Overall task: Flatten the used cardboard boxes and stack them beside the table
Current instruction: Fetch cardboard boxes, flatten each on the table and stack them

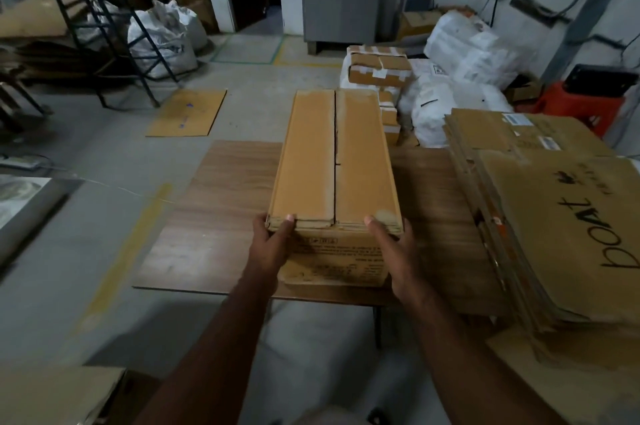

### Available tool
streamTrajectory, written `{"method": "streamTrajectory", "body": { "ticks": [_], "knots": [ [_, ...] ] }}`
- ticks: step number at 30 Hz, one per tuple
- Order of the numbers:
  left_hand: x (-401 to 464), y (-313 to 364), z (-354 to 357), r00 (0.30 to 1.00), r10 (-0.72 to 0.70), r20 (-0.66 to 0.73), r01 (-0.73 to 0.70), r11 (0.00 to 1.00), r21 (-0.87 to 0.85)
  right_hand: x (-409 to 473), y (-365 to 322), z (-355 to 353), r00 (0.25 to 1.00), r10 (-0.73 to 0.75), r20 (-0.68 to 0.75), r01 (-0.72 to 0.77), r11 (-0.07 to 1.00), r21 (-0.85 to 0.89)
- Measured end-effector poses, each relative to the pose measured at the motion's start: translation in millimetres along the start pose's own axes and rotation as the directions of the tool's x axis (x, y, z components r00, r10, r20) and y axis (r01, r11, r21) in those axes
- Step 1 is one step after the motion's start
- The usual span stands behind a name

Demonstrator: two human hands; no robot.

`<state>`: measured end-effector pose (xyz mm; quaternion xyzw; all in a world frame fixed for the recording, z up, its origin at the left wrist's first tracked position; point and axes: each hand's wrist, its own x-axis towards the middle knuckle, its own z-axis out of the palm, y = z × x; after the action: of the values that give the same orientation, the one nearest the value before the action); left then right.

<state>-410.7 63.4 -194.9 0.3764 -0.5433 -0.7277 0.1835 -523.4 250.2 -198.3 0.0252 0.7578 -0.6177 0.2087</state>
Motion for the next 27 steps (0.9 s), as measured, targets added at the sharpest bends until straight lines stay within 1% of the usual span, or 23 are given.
{"method": "streamTrajectory", "body": {
  "ticks": [4,6,7,8,9,10,11,12,13,15,17,20,21,25,27],
  "knots": [
    [8,7,-5,0.997,-0.078,0.024,0.079,0.997,-0.018,-8,-16,1,0.999,-0.048,-0.017,0.048,0.999,-0.013],
    [10,5,-12,0.990,-0.127,0.064,0.131,0.990,-0.054,-13,-29,5,0.987,-0.140,-0.077,0.132,0.986,-0.104],
    [13,2,-18,0.984,-0.152,0.096,0.160,0.984,-0.077,-17,-37,9,0.971,-0.207,-0.119,0.179,0.961,-0.209],
    [15,-3,-23,0.976,-0.178,0.124,0.190,0.978,-0.090,-22,-44,15,0.952,-0.272,-0.141,0.210,0.914,-0.346],
    [19,-9,-29,0.970,-0.200,0.137,0.211,0.975,-0.073,-30,-52,25,0.932,-0.336,-0.137,0.228,0.835,-0.501],
    [22,-15,-35,0.967,-0.218,0.134,0.223,0.974,-0.028,-38,-57,37,0.910,-0.397,-0.118,0.233,0.727,-0.646],
    [25,-19,-40,0.965,-0.232,0.123,0.230,0.973,0.032,-47,-60,51,0.883,-0.460,-0.091,0.240,0.611,-0.754],
    [28,-22,-45,0.963,-0.241,0.119,0.231,0.969,0.089,-56,-62,66,0.859,-0.509,-0.064,0.246,0.517,-0.820],
    [30,-24,-48,0.961,-0.238,0.143,0.219,0.966,0.136,-61,-61,83,0.846,-0.533,-0.035,0.250,0.454,-0.855],
    [30,-21,-54,0.947,-0.211,0.242,0.172,0.970,0.171,-62,-54,117,0.864,-0.503,0.025,0.236,0.361,-0.902],
    [29,-20,-63,0.924,-0.185,0.335,0.133,0.976,0.172,-61,-47,149,0.903,-0.420,0.096,0.219,0.257,-0.941],
    [32,-31,-80,0.886,-0.094,0.453,0.003,0.980,0.198,-60,-32,186,0.929,-0.328,0.173,0.220,0.111,-0.969],
    [34,-37,-85,0.882,-0.069,0.467,-0.028,0.980,0.197,-59,-29,191,0.929,-0.322,0.182,0.219,0.084,-0.972],
    [33,-45,-86,0.881,-0.049,0.470,-0.045,0.981,0.187,-54,-24,184,0.925,-0.332,0.184,0.227,0.097,-0.969],
    [29,-44,-80,0.899,-0.027,0.437,-0.060,0.981,0.182,-55,-22,179,0.924,-0.324,0.204,0.249,0.103,-0.963]
  ]
}}
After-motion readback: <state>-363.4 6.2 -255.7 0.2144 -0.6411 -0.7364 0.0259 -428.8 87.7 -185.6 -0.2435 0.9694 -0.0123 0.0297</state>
